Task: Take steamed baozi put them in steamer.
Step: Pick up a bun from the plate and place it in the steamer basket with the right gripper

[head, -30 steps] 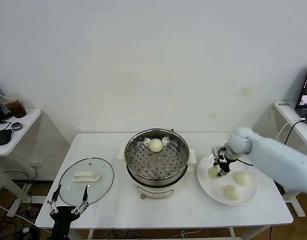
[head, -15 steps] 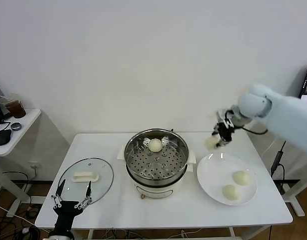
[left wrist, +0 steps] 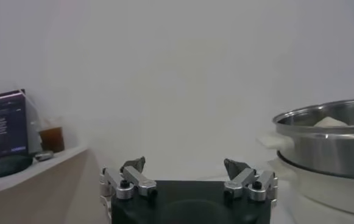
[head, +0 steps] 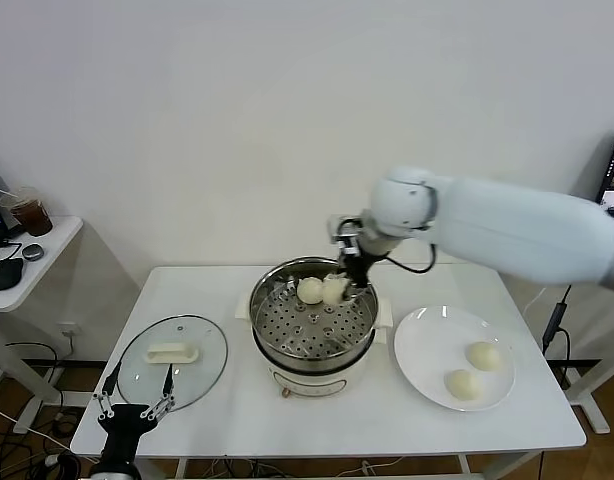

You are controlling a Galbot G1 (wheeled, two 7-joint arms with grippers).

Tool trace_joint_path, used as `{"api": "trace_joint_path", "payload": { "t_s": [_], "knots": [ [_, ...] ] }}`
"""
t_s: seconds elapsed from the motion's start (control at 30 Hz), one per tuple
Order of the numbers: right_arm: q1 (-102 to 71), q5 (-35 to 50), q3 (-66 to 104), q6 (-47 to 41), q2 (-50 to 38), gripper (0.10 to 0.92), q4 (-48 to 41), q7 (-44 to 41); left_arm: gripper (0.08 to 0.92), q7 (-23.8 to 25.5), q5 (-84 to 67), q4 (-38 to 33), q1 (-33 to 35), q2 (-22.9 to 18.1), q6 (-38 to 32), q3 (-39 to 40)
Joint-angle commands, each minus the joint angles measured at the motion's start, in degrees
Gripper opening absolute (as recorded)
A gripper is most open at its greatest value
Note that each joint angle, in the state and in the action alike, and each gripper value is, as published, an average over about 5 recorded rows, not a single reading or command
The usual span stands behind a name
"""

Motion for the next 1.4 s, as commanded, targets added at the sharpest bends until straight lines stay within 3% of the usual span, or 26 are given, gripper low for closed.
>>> {"api": "trace_joint_path", "payload": {
  "t_s": [0.03, 0.47, 0.83, 0.93, 1.13, 1.27, 1.4],
  "knots": [
    [-4.1, 4.5, -0.9, -5.5, 14.8, 0.475, -8.0, 7.7, 0.823, 0.0, 0.0, 0.3, -0.1, -0.4, -0.2, -0.5],
    [-11.0, -1.8, 0.9, -5.4, 21.8, 0.484, -19.3, 6.6, 0.823, 0.0, -0.2, 0.1, 0.2, -0.1, -0.8, -1.5],
    [-13.2, -4.7, 1.5, -5.4, 23.3, 0.487, -22.9, 4.6, 0.823, 0.1, -1.2, 0.2, 0.6, 0.2, -1.2, -2.4],
    [-13.4, -4.7, 1.9, -5.3, 22.8, 0.526, -23.1, 4.1, 0.823, 0.1, -1.2, 0.2, 0.6, 0.2, -1.2, -2.4],
    [-11.4, -4.2, 4.1, -5.1, 19.2, 0.692, -18.8, 0.2, 0.823, 0.2, -1.5, -0.2, 1.0, 0.4, -1.2, -2.7],
    [-5.3, -4.3, 4.8, -3.6, 12.9, 0.794, -11.9, -5.4, 0.823, 0.2, -1.6, -0.2, 0.9, 0.5, -1.2, -2.9],
    [0.6, -6.3, 4.4, 0.8, 3.9, 0.821, -5.3, -13.1, 0.823, 0.2, -1.7, -0.1, 0.6, 0.8, -1.2, -2.8]
  ]
}}
